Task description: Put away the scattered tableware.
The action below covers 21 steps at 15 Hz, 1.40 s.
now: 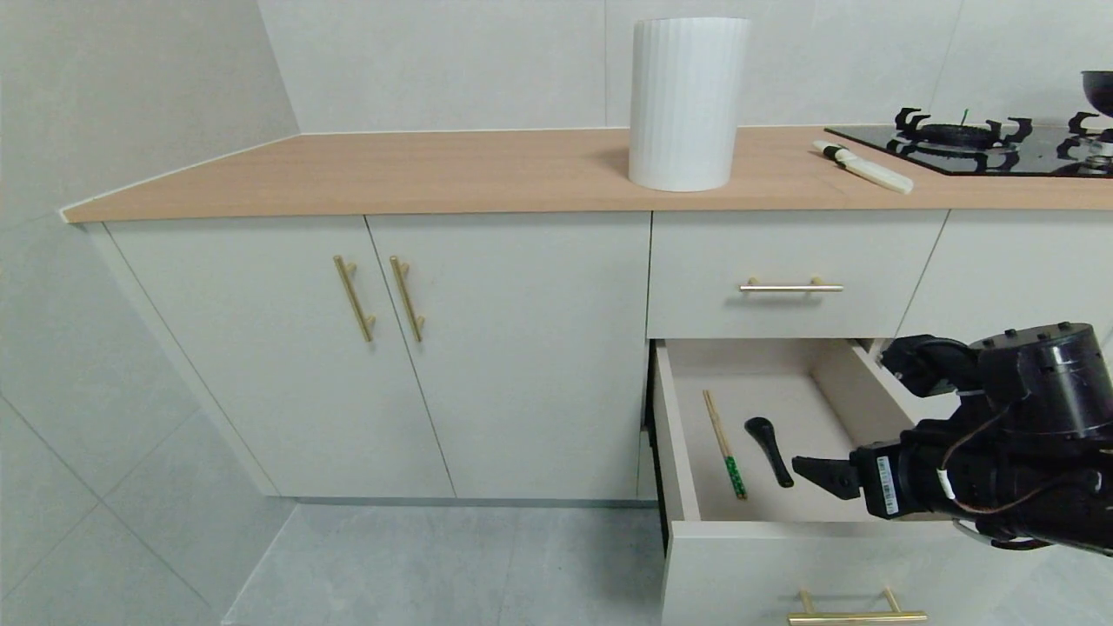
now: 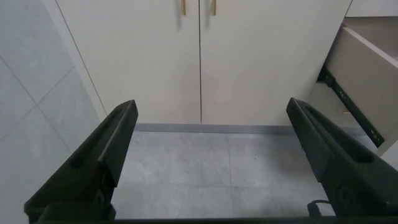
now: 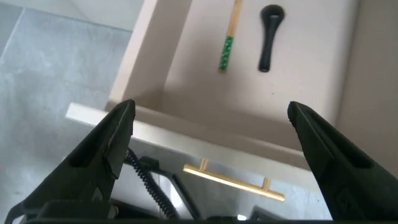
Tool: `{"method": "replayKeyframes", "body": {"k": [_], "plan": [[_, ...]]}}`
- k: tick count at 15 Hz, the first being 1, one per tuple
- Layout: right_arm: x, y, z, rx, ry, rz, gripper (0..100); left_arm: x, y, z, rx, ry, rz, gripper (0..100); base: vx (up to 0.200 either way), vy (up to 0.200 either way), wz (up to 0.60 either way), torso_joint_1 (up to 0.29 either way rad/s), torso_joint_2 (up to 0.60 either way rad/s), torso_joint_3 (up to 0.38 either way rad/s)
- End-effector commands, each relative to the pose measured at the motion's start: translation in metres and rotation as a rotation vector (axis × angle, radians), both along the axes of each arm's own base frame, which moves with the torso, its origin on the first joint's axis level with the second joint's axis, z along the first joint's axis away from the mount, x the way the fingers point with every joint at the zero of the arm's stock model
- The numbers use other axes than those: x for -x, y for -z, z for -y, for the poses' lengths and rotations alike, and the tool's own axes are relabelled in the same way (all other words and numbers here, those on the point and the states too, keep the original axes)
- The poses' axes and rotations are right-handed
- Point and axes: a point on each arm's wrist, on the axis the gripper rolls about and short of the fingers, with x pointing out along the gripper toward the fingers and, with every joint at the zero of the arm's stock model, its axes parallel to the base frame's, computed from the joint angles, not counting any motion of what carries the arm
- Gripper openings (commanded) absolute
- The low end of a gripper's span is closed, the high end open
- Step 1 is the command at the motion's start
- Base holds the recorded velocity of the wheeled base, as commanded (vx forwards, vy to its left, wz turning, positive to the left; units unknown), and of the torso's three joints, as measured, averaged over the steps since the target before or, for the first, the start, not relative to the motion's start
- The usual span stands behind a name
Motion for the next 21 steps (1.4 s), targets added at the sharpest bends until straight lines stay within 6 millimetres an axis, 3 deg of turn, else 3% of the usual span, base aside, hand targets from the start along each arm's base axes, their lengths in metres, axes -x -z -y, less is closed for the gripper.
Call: {"method": "replayKeyframes", "body": {"k": [1, 4, 7, 10, 19, 21], "plan": [[0.001, 0.001, -0.001, 0.005, -0.007, -0.011, 100, 0.0, 0.0, 0.0, 0.0, 0.0, 0.0, 100, 0.0, 0.0, 0.0, 0.0, 0.0, 0.0], [0.017, 0.005, -0.003, 0.086, -0.082, -0.093, 100, 0.0, 0.0, 0.0, 0.0, 0.0, 0.0, 100, 0.0, 0.0, 0.0, 0.0, 0.0, 0.0], [0.049, 0.016, -0.001, 0.262, -0.264, -0.244, 100, 0.0, 0.0, 0.0, 0.0, 0.0, 0.0, 100, 0.0, 0.0, 0.0, 0.0, 0.0, 0.0], [0.06, 0.028, 0.001, 0.362, -0.388, -0.291, 100, 0.0, 0.0, 0.0, 0.0, 0.0, 0.0, 100, 0.0, 0.0, 0.0, 0.0, 0.0, 0.0], [0.045, 0.057, -0.012, 0.412, -0.391, -0.416, 100, 0.0, 0.0, 0.0, 0.0, 0.0, 0.0, 100, 0.0, 0.0, 0.0, 0.0, 0.0, 0.0], [0.031, 0.062, -0.019, 0.392, -0.267, -0.425, 100, 0.0, 0.0, 0.0, 0.0, 0.0, 0.0, 100, 0.0, 0.0, 0.0, 0.0, 0.0, 0.0]]}}
